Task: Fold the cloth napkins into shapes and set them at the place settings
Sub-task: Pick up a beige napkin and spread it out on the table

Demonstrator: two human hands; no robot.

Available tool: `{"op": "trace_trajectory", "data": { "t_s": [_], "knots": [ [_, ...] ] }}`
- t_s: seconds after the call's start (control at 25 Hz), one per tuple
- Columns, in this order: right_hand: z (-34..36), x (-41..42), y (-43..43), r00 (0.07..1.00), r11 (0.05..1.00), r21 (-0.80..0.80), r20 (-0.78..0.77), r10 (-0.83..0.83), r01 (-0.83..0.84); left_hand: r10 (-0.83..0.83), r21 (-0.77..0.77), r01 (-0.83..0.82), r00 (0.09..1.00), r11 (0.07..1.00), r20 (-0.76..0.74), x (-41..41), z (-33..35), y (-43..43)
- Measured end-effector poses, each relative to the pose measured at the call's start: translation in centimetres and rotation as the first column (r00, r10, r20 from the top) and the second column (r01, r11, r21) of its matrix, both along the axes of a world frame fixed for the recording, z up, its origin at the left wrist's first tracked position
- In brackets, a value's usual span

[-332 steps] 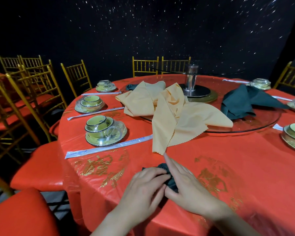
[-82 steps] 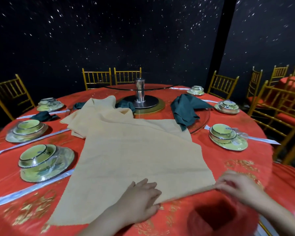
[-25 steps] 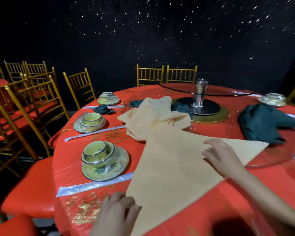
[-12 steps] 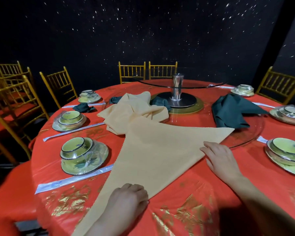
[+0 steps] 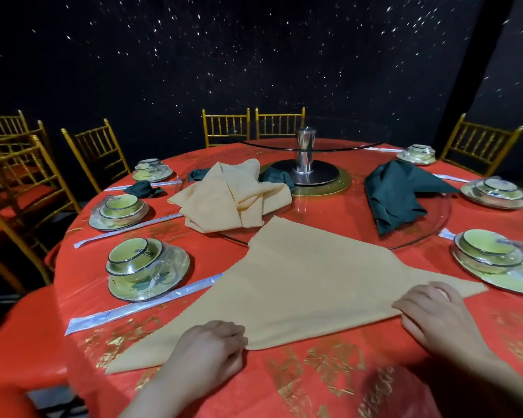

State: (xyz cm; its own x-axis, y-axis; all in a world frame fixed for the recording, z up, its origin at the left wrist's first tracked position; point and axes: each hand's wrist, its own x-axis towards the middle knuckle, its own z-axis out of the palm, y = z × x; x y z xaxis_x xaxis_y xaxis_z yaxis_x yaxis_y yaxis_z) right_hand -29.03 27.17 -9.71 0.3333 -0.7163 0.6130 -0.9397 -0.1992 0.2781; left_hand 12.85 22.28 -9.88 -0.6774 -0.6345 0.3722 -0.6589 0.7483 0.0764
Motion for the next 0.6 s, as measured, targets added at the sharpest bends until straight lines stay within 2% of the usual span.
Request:
{"op": "trace_trajectory", "data": {
  "t_s": [0.12,0.2,0.28,0.36,0.44,0.52,0.6],
  "knots": [
    [-0.6,-0.1,4.5,0.994,0.999,0.052,0.112,-0.015,0.009,-0.095,0.030,0.097,0.994,0.995,-0.047,0.1,0.3,1.4],
    [-0.8,0.0,6.6,0.986,0.992,0.123,0.164,-0.012,-0.008,-0.102,0.065,0.107,0.992,0.992,-0.078,0.1,0.6,2.4],
    [-1.0,0.2,7.9,0.977,0.975,0.215,0.191,-0.095,0.053,-0.033,0.115,0.046,0.993,0.992,-0.113,-0.3,1.1,3.1],
    [-1.5,0.5,8.5,0.938,0.927,0.331,0.230,-0.259,0.175,0.046,0.188,-0.020,0.990,0.982,-0.135,-1.3,1.0,3.4],
    [-1.3,1.1,8.1,0.883,0.843,0.478,0.247,-0.400,0.249,0.153,0.222,-0.143,0.988,0.964,-0.028,-2.6,1.0,3.5],
    [-1.5,1.3,7.4,0.852,0.771,0.567,0.215,-0.478,0.289,0.243,0.249,-0.263,0.964,0.932,0.110,-3.5,0.6,3.4],
    [-1.4,1.5,6.9,0.833,0.719,0.619,0.182,-0.523,0.316,0.301,0.338,-0.342,0.939,0.877,0.168,-3.7,0.2,3.5]
  ]
}}
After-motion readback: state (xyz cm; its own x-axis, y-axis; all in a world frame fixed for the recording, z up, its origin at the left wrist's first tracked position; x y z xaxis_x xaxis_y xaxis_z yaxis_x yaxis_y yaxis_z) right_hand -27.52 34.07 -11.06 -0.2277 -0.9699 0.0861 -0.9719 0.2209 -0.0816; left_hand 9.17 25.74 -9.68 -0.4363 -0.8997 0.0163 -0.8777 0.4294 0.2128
